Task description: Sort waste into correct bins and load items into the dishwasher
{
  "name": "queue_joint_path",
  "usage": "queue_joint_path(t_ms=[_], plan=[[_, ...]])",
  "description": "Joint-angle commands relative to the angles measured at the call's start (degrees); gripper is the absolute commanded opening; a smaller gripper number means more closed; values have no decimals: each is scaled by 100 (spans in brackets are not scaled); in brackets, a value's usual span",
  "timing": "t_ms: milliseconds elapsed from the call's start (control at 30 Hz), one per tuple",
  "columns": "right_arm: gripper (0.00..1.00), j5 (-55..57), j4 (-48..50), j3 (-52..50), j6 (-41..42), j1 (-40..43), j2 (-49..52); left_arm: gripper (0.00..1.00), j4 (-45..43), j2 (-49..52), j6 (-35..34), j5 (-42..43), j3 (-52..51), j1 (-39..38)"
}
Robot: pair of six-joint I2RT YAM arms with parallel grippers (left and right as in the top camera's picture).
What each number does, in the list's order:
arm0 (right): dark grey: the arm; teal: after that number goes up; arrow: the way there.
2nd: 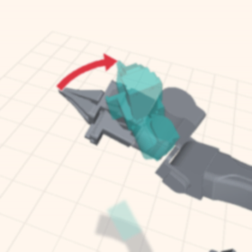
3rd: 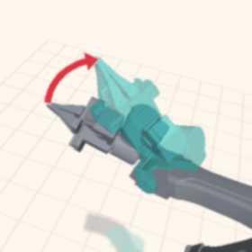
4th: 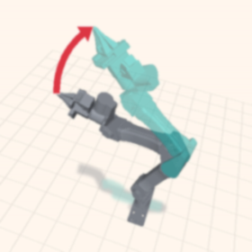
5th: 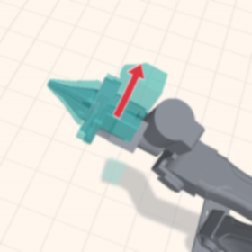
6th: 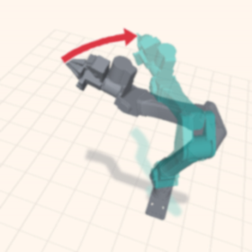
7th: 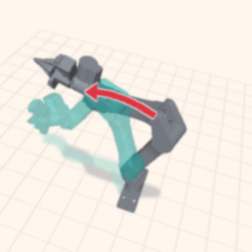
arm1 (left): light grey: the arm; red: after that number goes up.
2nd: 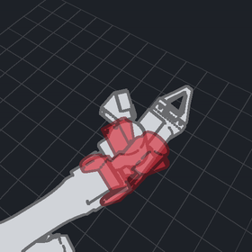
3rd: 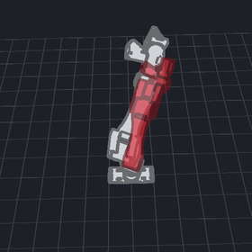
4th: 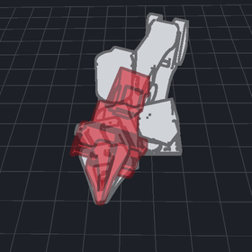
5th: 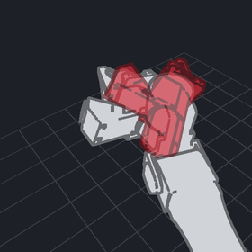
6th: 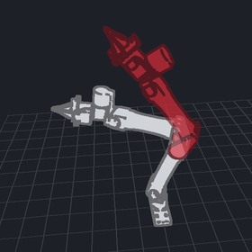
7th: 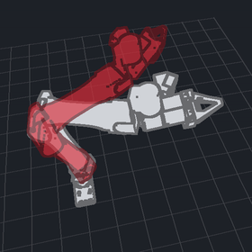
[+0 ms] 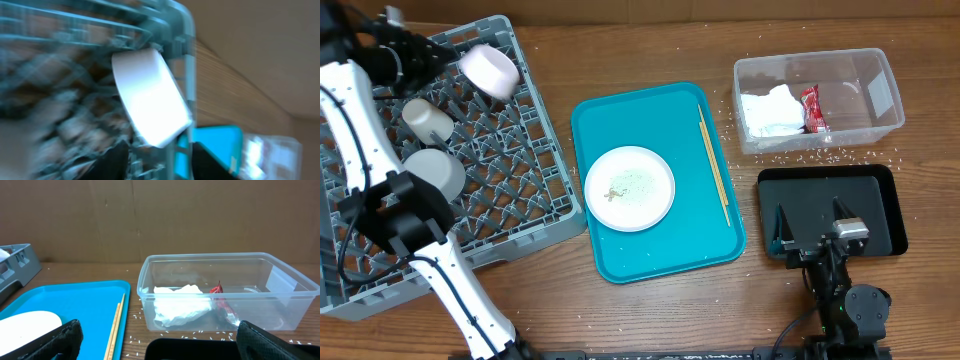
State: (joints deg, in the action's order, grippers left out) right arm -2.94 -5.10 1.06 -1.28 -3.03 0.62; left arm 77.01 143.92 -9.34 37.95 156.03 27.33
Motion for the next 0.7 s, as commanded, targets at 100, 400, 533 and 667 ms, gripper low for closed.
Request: queue_joint_path(t_ms=[100,400,533,667], plan=[[100,31,46,-59,-7,26,-46,67,516,-46,-249,-1864,678,-7],[100,31,46,-59,-7,26,-46,38,238,-46,629,-1602,682,-678],[100,31,46,-59,-7,26,-46,7,-116,-39,575,-2997,629,-1198],[100,31,46,-59,-7,26,-46,4,-785,11,341,-4568,321,-1644]])
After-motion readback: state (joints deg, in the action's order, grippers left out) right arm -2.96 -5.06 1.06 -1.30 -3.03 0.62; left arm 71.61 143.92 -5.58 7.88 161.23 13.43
